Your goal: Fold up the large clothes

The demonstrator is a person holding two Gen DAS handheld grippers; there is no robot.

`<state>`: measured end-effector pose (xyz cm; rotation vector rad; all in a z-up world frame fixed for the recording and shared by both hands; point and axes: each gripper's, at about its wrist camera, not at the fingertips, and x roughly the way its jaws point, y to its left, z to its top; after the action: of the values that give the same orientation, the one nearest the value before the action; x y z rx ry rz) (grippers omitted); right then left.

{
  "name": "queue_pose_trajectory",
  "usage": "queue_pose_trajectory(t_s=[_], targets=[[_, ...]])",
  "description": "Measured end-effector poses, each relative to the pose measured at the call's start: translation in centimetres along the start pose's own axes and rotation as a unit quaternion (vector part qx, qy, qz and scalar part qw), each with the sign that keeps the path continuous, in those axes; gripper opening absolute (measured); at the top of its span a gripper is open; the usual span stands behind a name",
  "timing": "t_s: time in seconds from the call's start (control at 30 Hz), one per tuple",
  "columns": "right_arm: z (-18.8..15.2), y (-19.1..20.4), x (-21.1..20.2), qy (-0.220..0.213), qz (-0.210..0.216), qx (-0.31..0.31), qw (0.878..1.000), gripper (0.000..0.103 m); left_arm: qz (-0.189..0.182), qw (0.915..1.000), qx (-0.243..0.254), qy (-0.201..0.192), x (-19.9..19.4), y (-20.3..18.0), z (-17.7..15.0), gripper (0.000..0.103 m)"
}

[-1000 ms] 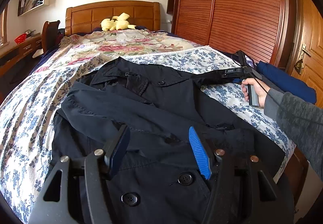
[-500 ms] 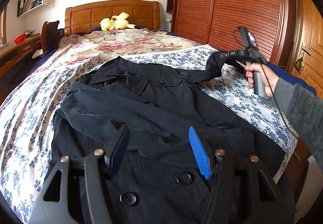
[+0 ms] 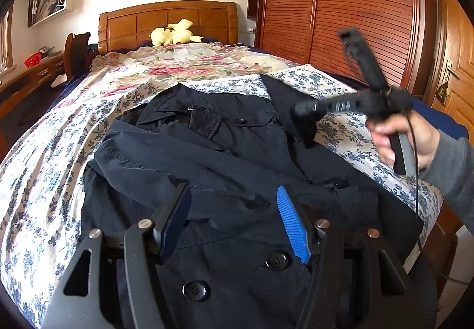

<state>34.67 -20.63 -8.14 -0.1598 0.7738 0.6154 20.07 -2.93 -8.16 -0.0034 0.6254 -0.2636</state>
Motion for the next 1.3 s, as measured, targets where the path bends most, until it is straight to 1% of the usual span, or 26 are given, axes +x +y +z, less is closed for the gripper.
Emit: queue_pose_trajectory(t_s=[0.07,0.17,0.27,0.33,0.37,0.4,0.43,0.53,0.7,0.87,1.13,1.3], targets=[[-1.0,0.4,1.2,0.026,-0.006,-0.002,1.000,0.002,0.000,1.0000,0.001,-0.001,-0.1,0.0,-0.1,0.060],[-2.2,0.7,2.0,0.045,-0.005,0.000,0.999,0.003,-0.001,1.0000,0.001,-0.002,-0.2,0.0,0.0,0.060],[-2.8,0.8,1.8,0.056,-0.025,-0.003,0.998,0.011,0.000,1.0000,0.003,-0.002,-0.2,0.0,-0.1,0.060],[-2.8,0.8,1.4,0.058,-0.047,-0.008,0.997,0.025,0.000,1.0000,0.001,-0.003,-0.3,0.1,-0.1,0.060],[-2.8,0.9,1.2,0.055,-0.052,-0.008,0.997,0.030,0.000,1.0000,0.001,-0.004,-0.3,0.1,-0.1,0.060],[-2.5,0.8,0.8,0.050,-0.057,-0.007,0.997,0.038,0.000,1.0000,0.000,-0.004,-0.3,0.2,-0.1,0.060],[-2.2,0.5,0.0,0.037,-0.058,-0.003,0.998,0.045,0.000,1.0000,0.000,-0.005,-0.4,0.3,-0.1,0.060],[-0.9,-0.5,-1.5,0.005,-0.068,0.015,0.998,0.058,0.002,1.0000,0.000,-0.005,-0.4,0.3,-0.1,0.060],[1.1,-3.7,-1.7,-0.010,-0.100,0.056,0.993,0.060,0.004,1.0000,-0.001,-0.006,-0.5,0.5,-0.1,0.060],[2.0,-6.9,-0.4,-0.002,-0.126,0.096,0.987,0.061,0.006,1.0000,-0.001,-0.006,-0.7,0.7,-0.2,0.060],[1.3,-11.3,2.8,0.027,-0.169,0.133,0.976,0.065,0.005,1.0000,-0.004,-0.005,-0.7,0.9,-0.1,0.060],[0.3,-14.2,4.7,0.049,-0.181,0.173,0.967,0.068,0.004,1.0000,-0.001,-0.006,-0.8,0.9,-0.2,0.060]])
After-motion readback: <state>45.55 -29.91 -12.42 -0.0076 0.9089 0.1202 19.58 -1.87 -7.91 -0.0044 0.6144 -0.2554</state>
